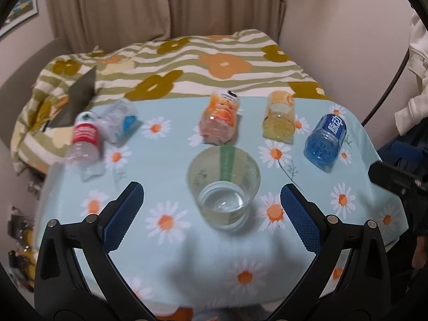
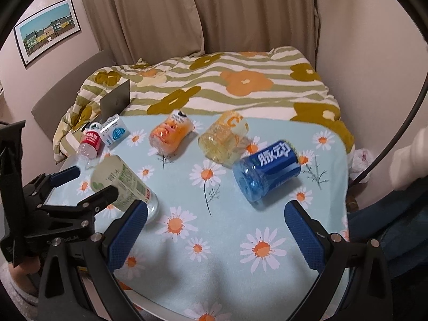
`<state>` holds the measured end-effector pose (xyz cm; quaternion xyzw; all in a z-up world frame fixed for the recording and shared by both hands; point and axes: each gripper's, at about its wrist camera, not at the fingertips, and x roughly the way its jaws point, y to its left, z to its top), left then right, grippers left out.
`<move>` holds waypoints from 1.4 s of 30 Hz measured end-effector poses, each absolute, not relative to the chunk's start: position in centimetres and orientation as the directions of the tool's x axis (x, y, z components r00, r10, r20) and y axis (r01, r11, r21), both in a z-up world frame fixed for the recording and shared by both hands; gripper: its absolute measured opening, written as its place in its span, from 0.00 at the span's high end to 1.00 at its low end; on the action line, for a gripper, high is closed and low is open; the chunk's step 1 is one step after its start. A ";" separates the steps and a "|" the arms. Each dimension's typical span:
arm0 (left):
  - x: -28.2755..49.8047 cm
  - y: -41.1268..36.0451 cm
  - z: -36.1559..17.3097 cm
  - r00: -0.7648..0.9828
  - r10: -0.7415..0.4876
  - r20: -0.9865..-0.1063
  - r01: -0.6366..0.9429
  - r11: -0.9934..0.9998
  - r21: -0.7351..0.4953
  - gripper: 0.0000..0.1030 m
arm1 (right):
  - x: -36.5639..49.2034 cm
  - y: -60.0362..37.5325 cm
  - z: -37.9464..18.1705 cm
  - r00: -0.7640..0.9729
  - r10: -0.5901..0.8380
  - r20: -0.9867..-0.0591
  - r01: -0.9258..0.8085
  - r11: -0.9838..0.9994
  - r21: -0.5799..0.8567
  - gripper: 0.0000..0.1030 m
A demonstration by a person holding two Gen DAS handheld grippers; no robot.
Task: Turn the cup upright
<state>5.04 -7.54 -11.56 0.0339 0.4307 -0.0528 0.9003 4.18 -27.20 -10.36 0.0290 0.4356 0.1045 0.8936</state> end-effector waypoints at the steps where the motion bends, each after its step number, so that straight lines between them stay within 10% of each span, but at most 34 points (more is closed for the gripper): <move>1: 4.7 -7.4 -11.0 0.623 -0.056 -0.780 0.116 0.993 0.021 0.00 | 4.1 -27.1 -9.8 0.603 0.202 -0.771 -0.153 0.979 0.137 0.01; 42: -1.8 1.3 -0.8 0.687 -0.109 -0.719 0.130 0.991 -0.026 0.00 | -3.4 -21.4 -0.8 0.682 -0.057 -0.729 0.085 0.996 0.002 0.01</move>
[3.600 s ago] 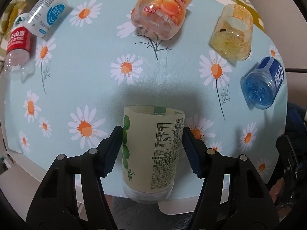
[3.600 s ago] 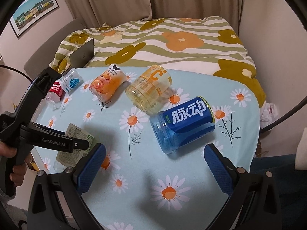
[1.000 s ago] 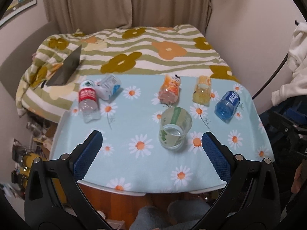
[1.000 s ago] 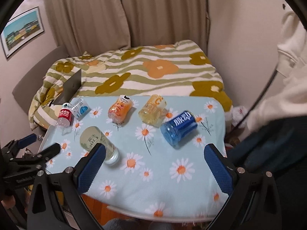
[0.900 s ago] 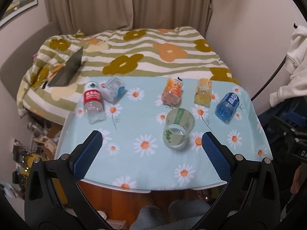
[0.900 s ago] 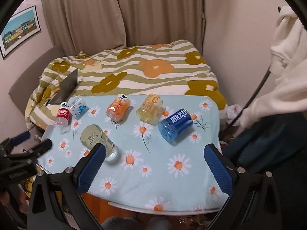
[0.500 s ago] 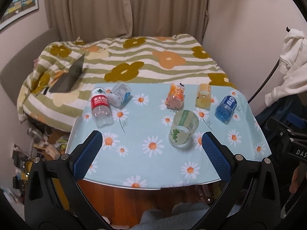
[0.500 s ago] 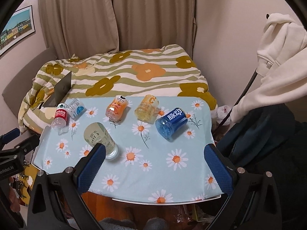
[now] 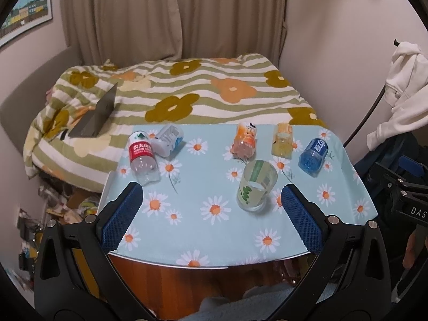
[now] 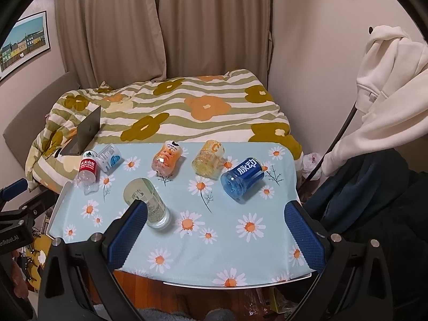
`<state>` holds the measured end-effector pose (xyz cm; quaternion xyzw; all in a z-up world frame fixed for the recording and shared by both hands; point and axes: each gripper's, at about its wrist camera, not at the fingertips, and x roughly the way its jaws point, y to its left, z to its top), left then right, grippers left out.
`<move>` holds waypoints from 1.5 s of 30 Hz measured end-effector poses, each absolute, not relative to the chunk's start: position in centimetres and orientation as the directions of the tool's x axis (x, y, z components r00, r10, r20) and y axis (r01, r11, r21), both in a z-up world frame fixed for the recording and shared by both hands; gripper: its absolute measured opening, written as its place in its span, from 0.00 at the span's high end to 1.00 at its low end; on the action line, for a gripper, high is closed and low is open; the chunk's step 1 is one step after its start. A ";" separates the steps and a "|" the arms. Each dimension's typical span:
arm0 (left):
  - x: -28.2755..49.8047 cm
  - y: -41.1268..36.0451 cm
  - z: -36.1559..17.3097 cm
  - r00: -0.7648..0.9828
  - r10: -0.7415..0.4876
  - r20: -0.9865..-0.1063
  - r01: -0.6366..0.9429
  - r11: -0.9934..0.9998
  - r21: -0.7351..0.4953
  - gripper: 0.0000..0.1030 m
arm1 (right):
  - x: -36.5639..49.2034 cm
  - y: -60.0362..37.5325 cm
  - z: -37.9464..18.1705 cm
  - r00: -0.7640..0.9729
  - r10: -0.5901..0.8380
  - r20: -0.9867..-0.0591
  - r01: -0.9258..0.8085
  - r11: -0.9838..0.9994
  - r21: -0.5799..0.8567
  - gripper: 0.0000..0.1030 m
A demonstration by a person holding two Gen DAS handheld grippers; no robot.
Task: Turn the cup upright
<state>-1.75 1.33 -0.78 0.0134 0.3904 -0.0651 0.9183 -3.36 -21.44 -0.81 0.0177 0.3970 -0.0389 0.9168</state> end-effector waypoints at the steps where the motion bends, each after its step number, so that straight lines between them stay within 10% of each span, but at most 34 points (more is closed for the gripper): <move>1: -1.8 1.4 -0.7 0.688 -0.109 -0.717 0.130 0.991 -0.026 0.00 | -3.4 -21.4 -0.8 0.682 -0.056 -0.729 0.085 0.996 0.002 0.01; 45: -0.6 1.5 -0.8 0.698 -0.068 -0.713 0.110 0.994 0.013 0.00 | -3.3 -21.8 -0.9 0.685 -0.055 -0.727 0.088 0.996 0.007 0.01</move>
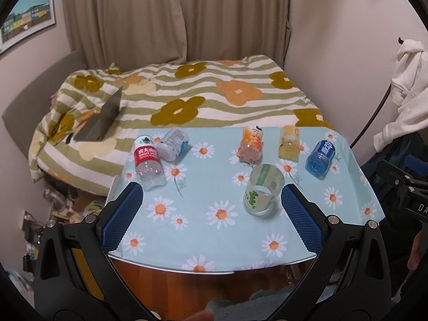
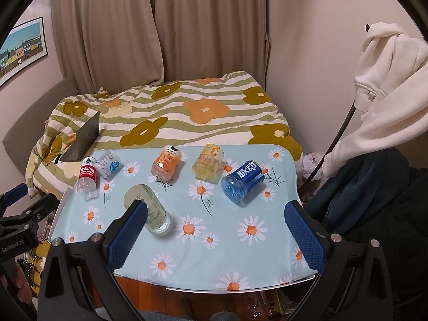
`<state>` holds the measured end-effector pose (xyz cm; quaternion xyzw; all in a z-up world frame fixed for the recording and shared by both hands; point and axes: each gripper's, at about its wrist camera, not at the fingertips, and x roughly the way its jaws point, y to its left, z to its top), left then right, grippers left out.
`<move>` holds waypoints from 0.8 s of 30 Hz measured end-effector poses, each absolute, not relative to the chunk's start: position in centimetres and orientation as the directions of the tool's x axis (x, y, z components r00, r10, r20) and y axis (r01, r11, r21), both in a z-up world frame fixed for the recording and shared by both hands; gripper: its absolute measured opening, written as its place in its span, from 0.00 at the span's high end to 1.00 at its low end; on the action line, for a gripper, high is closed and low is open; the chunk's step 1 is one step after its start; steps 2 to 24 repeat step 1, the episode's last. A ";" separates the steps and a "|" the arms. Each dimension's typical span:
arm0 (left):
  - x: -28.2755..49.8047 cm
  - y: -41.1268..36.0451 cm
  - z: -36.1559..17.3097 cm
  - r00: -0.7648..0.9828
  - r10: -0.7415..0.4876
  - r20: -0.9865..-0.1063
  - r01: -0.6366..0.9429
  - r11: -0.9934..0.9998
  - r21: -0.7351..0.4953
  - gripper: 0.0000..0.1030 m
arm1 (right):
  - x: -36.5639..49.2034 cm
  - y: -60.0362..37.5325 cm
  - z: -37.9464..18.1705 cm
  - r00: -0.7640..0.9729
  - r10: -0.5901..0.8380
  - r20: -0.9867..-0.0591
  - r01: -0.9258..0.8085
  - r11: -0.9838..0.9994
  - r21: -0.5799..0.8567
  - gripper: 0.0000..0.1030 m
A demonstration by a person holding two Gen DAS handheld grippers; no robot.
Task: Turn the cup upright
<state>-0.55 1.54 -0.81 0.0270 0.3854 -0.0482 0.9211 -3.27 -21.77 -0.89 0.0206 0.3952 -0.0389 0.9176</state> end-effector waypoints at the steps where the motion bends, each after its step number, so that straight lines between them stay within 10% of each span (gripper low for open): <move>1: -0.6 1.6 -0.8 0.701 -0.066 -0.710 0.108 0.994 0.013 0.00 | -3.3 -21.8 -0.9 0.684 -0.055 -0.727 0.087 0.996 0.007 0.01; 24: -0.6 1.6 -0.8 0.701 -0.066 -0.710 0.108 0.994 0.013 0.00 | -3.3 -21.8 -0.9 0.684 -0.055 -0.727 0.087 0.996 0.007 0.01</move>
